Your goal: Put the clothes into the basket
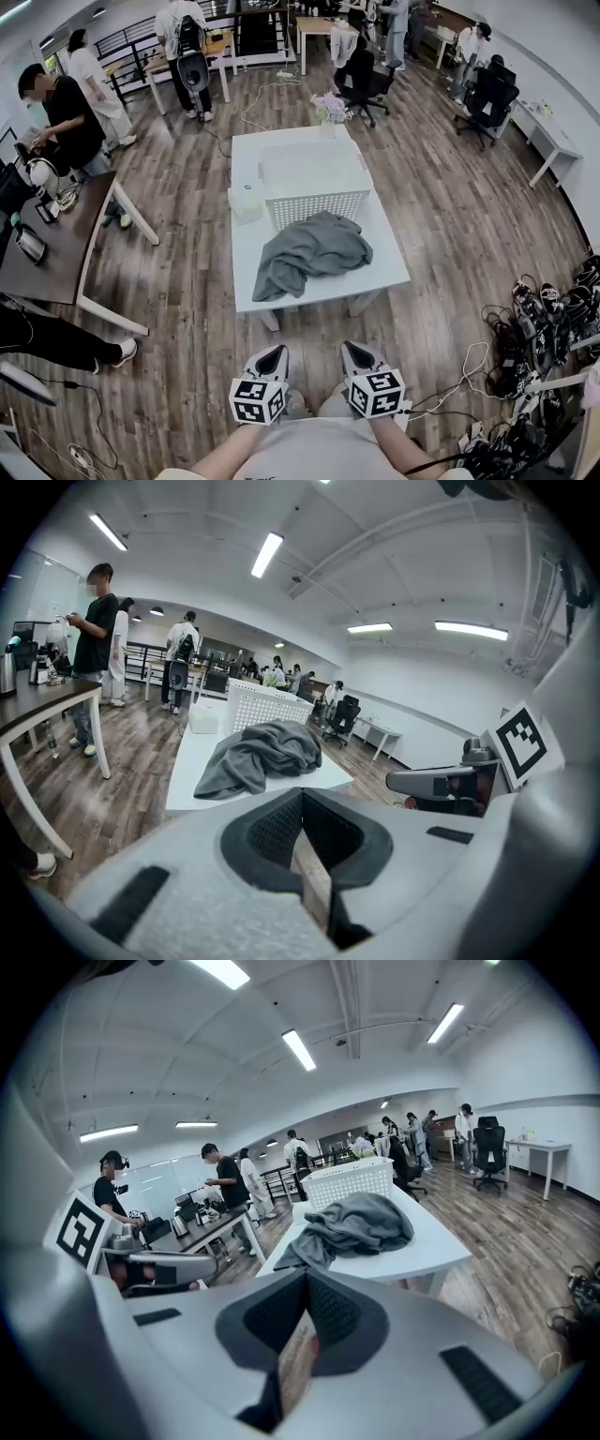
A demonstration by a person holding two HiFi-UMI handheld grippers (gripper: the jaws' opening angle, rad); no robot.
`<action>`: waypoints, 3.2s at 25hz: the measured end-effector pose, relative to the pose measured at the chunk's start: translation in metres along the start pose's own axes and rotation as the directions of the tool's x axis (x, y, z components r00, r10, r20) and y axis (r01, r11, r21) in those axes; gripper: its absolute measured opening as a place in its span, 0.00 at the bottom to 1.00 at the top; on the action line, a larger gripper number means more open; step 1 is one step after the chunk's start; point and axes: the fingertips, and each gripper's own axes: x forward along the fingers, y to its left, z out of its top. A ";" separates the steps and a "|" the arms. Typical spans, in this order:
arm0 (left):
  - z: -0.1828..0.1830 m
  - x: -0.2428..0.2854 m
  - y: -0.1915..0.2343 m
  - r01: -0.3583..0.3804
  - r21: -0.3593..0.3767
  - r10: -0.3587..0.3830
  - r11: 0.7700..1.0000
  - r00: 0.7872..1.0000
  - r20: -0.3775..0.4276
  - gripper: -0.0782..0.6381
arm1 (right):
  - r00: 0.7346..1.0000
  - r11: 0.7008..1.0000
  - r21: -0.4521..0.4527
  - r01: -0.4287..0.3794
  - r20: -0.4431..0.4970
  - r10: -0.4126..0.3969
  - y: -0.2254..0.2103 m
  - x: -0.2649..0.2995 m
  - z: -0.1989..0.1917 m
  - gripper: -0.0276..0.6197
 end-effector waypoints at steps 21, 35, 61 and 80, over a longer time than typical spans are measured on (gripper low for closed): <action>0.101 0.175 0.061 -0.083 -0.043 0.083 0.996 0.996 0.013 0.12 | 0.994 0.989 -0.106 -0.100 -0.050 0.096 -0.106 0.158 0.119 0.06; 0.147 0.226 0.079 -0.113 -0.059 0.114 0.992 0.993 0.013 0.12 | 0.988 0.985 -0.088 -0.147 -0.057 0.143 -0.133 0.212 0.167 0.06; 0.122 0.243 0.110 0.074 -0.061 -0.081 0.995 0.991 -0.109 0.34 | 0.986 0.992 -0.053 -0.112 -0.129 0.104 -0.157 0.222 0.138 0.31; 0.048 0.277 0.153 0.202 -0.247 -0.273 0.948 0.914 -0.301 0.66 | 0.864 0.933 0.002 -0.359 -0.378 0.333 -0.177 0.276 0.082 0.67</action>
